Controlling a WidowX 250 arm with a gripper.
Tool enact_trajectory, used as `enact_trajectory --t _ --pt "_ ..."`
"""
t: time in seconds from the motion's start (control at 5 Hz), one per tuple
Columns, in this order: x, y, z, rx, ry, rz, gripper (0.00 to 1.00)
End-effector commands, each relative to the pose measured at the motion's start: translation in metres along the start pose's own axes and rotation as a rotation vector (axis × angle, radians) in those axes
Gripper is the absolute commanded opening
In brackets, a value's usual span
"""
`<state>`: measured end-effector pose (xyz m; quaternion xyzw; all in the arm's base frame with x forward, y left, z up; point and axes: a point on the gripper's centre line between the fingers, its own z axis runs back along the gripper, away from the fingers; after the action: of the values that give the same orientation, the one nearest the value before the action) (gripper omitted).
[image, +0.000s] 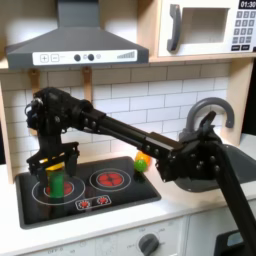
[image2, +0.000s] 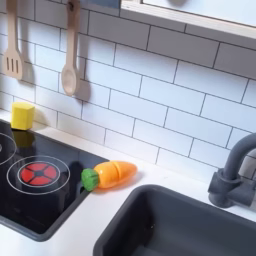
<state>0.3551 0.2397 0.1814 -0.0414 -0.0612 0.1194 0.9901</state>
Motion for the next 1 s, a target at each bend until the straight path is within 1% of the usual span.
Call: enact_trajectory --t 0.0,0.2,0.4,0.6,0.8 --pt "0.005 -0.001 -0.008 0.023 0.008 0.013 1.0" --pt "0.006 -0.003 -0.018 0.022 0.034 0.017 1.0" --pt "0.006 -0.002 -0.018 0.031 0.035 0.026 1.0" --pt "0.013 -0.002 -0.021 0.035 0.033 0.04 1.0" --pt "0.018 -0.005 -0.025 0.032 0.035 0.035 1.0"
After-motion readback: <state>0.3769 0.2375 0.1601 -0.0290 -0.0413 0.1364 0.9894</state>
